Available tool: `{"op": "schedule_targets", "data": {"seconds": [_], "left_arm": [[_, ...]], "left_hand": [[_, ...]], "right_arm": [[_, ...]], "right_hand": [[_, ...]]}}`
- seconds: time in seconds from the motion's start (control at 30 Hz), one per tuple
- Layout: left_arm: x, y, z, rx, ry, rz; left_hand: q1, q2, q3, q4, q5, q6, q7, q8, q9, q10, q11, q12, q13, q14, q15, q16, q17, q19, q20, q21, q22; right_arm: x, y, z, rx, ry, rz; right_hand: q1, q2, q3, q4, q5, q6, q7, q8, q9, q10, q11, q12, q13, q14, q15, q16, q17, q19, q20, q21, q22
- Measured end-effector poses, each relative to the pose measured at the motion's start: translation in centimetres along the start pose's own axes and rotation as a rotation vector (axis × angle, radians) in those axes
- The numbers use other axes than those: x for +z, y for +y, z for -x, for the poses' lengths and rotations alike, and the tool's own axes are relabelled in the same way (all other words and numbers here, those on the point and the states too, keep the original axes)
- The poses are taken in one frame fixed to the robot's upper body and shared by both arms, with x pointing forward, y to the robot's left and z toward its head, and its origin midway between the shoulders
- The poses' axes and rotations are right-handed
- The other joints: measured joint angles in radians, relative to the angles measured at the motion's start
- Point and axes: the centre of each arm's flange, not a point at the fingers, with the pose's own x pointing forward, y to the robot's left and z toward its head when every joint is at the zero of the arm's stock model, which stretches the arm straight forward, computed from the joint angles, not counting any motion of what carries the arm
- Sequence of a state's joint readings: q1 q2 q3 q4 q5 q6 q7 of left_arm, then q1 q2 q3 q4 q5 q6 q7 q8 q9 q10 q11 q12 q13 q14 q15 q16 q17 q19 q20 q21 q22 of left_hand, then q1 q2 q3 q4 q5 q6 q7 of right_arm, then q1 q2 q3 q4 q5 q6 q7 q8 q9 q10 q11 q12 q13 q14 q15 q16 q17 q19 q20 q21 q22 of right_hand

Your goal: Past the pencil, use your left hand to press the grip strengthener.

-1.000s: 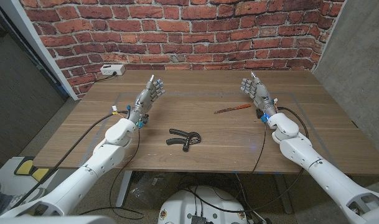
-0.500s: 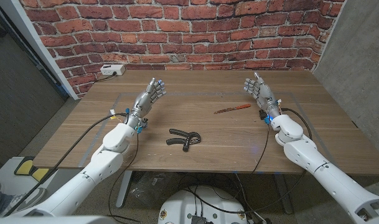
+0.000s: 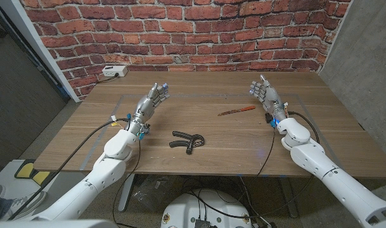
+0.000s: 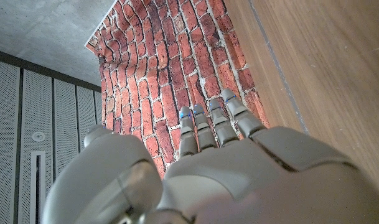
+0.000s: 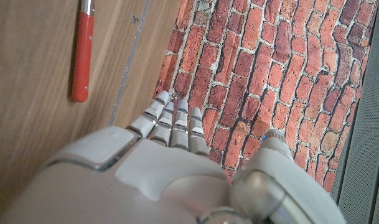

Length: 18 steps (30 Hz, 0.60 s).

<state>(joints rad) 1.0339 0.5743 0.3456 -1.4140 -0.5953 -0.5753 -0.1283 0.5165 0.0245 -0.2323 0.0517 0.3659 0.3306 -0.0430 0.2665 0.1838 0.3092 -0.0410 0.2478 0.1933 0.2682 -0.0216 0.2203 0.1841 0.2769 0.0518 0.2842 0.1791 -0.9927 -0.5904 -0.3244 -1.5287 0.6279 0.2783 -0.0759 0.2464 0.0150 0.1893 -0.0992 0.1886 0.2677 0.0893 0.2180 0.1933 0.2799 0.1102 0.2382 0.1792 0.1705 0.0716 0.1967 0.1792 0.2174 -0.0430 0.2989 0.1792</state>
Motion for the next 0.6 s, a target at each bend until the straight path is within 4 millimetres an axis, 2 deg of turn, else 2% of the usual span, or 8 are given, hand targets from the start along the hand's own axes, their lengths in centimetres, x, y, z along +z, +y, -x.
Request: {"op": "schedule_targets", "data": {"seconds": [0.1,0.17,0.27,0.4,0.57,0.6], "left_arm": [[0.0,0.2,0.4,-0.001,0.004,-0.006],[0.1,0.2,0.6,-0.003,0.004,-0.009],[0.4,0.6,1.1,-0.003,0.005,-0.019],[0.9,1.1,1.9,-0.001,-0.012,-0.032],[1.0,1.6,3.1,0.003,-0.016,-0.048],[1.4,1.7,3.5,-0.002,-0.040,-0.064]], "left_hand": [[0.013,-0.008,0.004,-0.004,0.000,0.007,0.007,0.000,0.000,0.007,0.007,0.000,0.000,0.006,0.003,0.000,0.000,0.004,0.004,0.000,0.000],[0.020,0.000,0.004,-0.004,0.000,0.011,0.011,0.000,0.000,0.011,0.003,0.000,0.000,0.009,0.001,0.000,0.000,0.005,0.005,0.000,0.000],[0.033,0.012,0.009,-0.010,0.000,0.017,0.017,0.000,0.000,0.025,0.003,0.000,0.000,0.023,-0.007,0.000,0.000,0.018,-0.007,0.000,0.000],[0.058,0.013,0.010,-0.025,-0.003,0.019,0.032,-0.008,0.000,0.039,0.000,0.000,0.000,0.037,-0.016,0.000,-0.003,0.059,-0.005,0.000,0.000],[0.088,0.007,0.011,-0.044,-0.004,0.018,0.034,-0.012,0.000,0.061,-0.004,0.000,0.000,0.058,-0.021,0.000,-0.003,0.092,-0.006,0.005,0.000],[0.100,-0.005,0.014,-0.047,-0.004,0.021,0.037,-0.012,0.000,0.066,-0.007,0.000,0.000,0.065,-0.021,0.000,-0.003,0.101,-0.007,0.005,-0.001]], "right_arm": [[0.2,0.0,0.4,-0.009,0.006,0.008],[0.3,0.2,0.5,-0.011,0.007,0.011],[0.5,0.4,0.8,-0.021,0.006,0.017],[0.8,0.8,1.2,-0.037,-0.004,0.022],[1.0,1.1,1.4,-0.052,-0.009,0.031],[1.0,1.5,1.7,-0.047,-0.013,0.025]], "right_hand": [[0.000,0.000,0.000,0.000,-0.004,0.000,0.000,0.000,0.000,0.000,0.000,0.000,0.000,0.000,0.000,0.000,0.000,0.000,0.000,-0.009,0.000],[0.000,0.000,0.000,0.000,-0.004,0.000,0.000,0.000,0.000,0.000,0.000,0.000,0.000,0.000,0.000,0.000,0.000,0.000,0.000,-0.009,0.000],[0.000,0.000,0.000,0.000,-0.004,0.000,0.000,0.000,0.000,0.000,0.000,0.000,0.000,0.000,0.000,0.000,0.000,0.000,0.000,-0.009,0.000],[0.000,0.000,0.000,0.000,-0.004,0.000,0.000,-0.004,0.000,0.000,0.000,0.000,0.000,0.000,0.000,0.000,0.000,0.000,0.000,-0.009,0.000],[0.000,0.000,0.000,0.000,-0.004,0.000,0.000,-0.004,0.000,0.000,0.000,0.000,0.000,0.000,0.000,0.000,0.000,0.004,0.004,-0.009,0.000],[0.000,0.000,0.000,0.000,-0.004,0.000,0.000,-0.004,0.000,0.000,0.000,0.000,0.000,0.000,0.000,0.000,0.000,0.006,0.006,-0.009,0.000]]}}
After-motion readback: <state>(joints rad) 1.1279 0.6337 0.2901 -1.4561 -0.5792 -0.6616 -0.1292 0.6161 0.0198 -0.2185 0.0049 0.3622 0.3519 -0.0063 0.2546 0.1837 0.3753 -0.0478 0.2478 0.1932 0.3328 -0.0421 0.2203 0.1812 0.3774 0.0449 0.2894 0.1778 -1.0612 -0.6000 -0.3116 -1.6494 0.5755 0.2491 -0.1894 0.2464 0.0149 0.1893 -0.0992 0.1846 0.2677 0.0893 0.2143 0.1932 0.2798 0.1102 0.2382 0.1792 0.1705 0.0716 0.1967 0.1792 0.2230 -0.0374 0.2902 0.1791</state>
